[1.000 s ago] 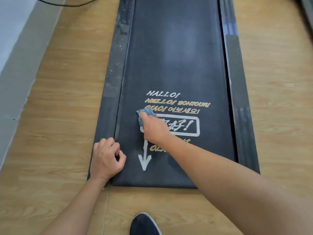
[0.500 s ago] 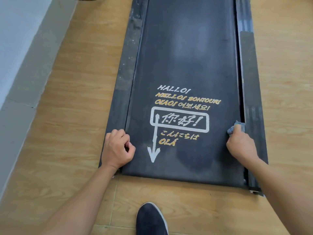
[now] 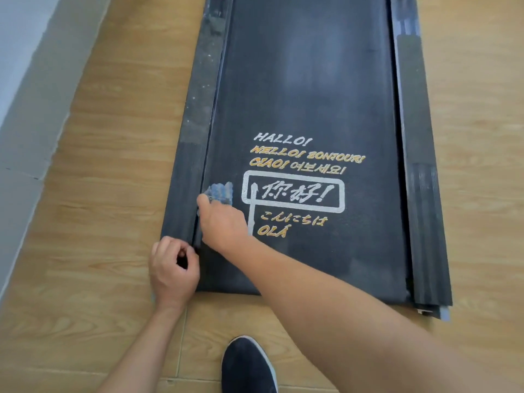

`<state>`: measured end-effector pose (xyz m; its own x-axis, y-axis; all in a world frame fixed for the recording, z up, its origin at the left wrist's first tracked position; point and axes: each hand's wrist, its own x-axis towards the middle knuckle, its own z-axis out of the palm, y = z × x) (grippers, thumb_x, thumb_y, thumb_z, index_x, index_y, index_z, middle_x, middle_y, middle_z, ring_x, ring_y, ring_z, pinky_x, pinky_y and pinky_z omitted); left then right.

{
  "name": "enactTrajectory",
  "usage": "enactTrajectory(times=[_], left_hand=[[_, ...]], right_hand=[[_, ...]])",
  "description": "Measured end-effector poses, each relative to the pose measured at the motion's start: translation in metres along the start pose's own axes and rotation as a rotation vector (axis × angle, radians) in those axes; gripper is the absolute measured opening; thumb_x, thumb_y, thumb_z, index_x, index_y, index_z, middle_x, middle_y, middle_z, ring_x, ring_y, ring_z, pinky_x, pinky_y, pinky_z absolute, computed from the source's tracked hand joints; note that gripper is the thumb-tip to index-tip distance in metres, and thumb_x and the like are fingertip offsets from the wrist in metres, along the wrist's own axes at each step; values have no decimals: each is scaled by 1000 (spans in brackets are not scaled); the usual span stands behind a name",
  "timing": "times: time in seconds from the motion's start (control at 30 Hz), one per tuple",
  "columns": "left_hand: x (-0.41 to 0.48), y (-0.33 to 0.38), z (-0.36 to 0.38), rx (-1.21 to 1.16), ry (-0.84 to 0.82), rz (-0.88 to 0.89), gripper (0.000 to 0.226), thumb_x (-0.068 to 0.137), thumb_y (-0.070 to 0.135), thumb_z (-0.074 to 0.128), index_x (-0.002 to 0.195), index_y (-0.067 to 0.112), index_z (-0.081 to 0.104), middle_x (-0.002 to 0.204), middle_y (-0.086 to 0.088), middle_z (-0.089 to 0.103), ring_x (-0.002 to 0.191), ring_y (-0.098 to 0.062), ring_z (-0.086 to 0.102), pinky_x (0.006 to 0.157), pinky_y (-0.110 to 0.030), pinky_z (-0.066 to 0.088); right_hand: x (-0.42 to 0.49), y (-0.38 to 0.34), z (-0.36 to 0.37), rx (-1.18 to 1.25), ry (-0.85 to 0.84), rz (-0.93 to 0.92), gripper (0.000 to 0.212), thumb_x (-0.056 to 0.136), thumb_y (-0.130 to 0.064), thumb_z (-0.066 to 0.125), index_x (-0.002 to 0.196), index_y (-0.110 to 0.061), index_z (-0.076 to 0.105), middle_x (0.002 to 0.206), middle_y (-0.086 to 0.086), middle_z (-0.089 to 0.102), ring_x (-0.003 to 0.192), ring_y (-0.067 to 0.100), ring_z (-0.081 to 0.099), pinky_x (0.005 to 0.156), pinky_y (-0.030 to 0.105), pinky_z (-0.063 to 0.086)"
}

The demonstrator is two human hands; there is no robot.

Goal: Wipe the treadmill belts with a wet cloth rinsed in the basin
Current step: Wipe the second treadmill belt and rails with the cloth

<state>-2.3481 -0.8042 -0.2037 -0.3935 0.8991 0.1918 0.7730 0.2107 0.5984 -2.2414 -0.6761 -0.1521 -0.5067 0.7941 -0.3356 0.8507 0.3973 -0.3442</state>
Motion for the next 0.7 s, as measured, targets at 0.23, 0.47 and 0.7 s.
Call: enactTrajectory(times=[0.23,0.47,0.7], left_hand=[[2,5,9,176,10,12,19,84,17,53,67,15,46,72,3,42,70,-25,38,62,-43,36],[1,7,14,272,6,19,18,86,20,51,70,14,49,75,-2,44,71,-30,40,63,-46,33],[4,11,4,155,-74,-44,19,91,21,49,74,15,51,78,2,48,73,-25,41,67,-44,34]], right_hand=[[-98,199,-43,62,60,389,55,87,-8,47,139,-24,39,124,5,62,91,40,67,69,41,51],[-183,295,-59,-43,-6,739,23,91,-5,47,106,-15,33,95,12,60,71,34,51,62,40,41],[-122,183,-32,114,57,455,26,90,0,44,110,-16,43,122,11,62,95,45,62,64,36,40]])
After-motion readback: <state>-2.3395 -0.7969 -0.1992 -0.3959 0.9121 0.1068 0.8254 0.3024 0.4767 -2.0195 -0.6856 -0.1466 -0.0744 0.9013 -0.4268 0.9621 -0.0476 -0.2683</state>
